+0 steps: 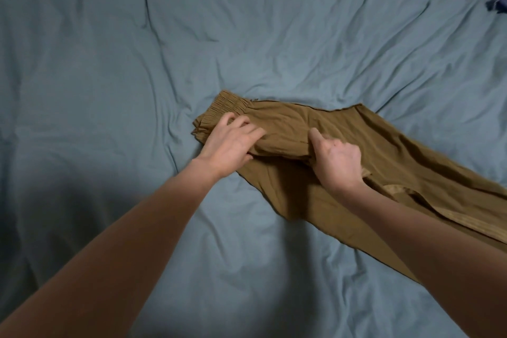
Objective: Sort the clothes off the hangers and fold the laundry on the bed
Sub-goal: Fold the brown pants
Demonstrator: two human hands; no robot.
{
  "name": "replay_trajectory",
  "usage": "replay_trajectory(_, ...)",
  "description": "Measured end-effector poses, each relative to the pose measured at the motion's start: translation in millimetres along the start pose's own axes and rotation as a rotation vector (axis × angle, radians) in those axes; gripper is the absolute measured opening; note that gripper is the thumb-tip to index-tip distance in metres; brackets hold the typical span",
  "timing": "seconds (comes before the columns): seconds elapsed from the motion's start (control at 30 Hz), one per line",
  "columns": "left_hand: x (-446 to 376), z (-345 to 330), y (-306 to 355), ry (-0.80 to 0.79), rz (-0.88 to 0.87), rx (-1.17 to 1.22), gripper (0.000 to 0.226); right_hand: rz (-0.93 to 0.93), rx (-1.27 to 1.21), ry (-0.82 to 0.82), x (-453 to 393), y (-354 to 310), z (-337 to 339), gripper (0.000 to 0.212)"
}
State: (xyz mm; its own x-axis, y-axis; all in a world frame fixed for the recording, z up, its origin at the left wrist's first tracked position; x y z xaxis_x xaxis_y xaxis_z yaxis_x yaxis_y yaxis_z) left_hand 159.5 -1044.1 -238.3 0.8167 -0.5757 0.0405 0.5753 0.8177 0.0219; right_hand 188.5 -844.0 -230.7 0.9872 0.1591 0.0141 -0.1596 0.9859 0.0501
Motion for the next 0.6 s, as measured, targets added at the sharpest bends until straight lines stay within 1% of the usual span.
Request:
replay_trajectory(0.03, 0, -1, -3, 0.02, 0.032, -0.052, 0.044, 0.042, 0.01, 0.063, 2, 2, 2, 0.032)
replay_trajectory(0.1, -1, 1, -8, 0.141, 0.085, -0.13, 0.035, 0.13, 0.016, 0.146, 10, 4, 5, 0.038)
replay_trajectory(0.13, -1, 1, -9, 0.189, 0.088, -0.143, 0.032, 0.175, 0.025, 0.149, 17, 3, 0, 0.041)
replay_trajectory(0.17, -1, -3, -10, 0.193, 0.073, -0.154, 0.031, 0.23, 0.043, 0.112, 25, 0, -5, 0.043)
replay_trajectory(0.2, 2, -9, -11, 0.141, 0.042, -0.147, 0.032, 0.305, 0.054, 0.039, 34, -6, -10, 0.046)
replay_trajectory(0.23, 5, -16, -11, 0.022, 0.002, -0.123, 0.036, 0.395, 0.038, -0.077, 42, -13, -17, 0.049)
replay_trajectory(0.27, 9, -24, -12, -0.138, -0.031, -0.084, 0.043, 0.459, -0.009, -0.246, 51, -20, -24, 0.052)
replay_trajectory(0.3, 14, -29, -13, -0.299, -0.047, -0.063, 0.054, 0.475, -0.071, -0.454, 59, -24, -32, 0.054)
replay_trajectory(0.33, 20, -32, -13, -0.422, -0.046, -0.057, 0.063, 0.463, -0.119, -0.633, 65, -27, -40, 0.055)
replay_trajectory(0.37, 22, -32, -14, -0.476, -0.039, -0.049, 0.066, 0.436, -0.145, -0.734, 69, -28, -45, 0.053)
replay_trajectory(0.4, 23, -29, -12, -0.452, -0.029, -0.039, 0.062, 0.39, -0.203, -0.725, 71, -29, -47, 0.047)
replay_trajectory(0.43, 22, -26, -10, -0.383, -0.005, -0.011, 0.053, 0.318, -0.304, -0.636, 70, -28, -46, 0.04)
replay_trajectory(0.47, 20, -21, -7, -0.267, 0.024, 0.032, 0.044, 0.236, -0.408, -0.49, 68, -26, -47, 0.034)
replay_trajectory(0.5, 18, -19, -3, -0.128, 0.053, 0.075, 0.038, 0.168, -0.46, -0.322, 65, -23, -46, 0.032)
replay_trajectory(0.53, 18, -19, 3, -0.004, 0.075, 0.11, 0.037, 0.112, -0.456, -0.173, 65, -20, -48, 0.035)
replay_trajectory(0.57, 19, -22, 9, 0.08, 0.084, 0.117, 0.04, 0.058, -0.428, -0.079, 66, -19, -51, 0.043)
replay_trajectory(0.6, 21, -27, 16, 0.079, 0.097, 0.091, 0.047, 0.016, -0.388, -0.071, 68, -19, -56, 0.053)
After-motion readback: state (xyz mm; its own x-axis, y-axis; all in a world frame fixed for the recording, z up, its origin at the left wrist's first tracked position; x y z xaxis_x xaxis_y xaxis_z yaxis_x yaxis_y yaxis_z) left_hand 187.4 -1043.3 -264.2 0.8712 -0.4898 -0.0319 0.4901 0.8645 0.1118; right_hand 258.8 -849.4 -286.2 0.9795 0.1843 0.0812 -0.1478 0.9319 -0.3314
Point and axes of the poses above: each hand's wrist, its own x-axis away from the middle knuckle, its own z-axis out of the back of the hand, y = z × x, the point moved 3 cm from there along -x, towards the middle knuckle
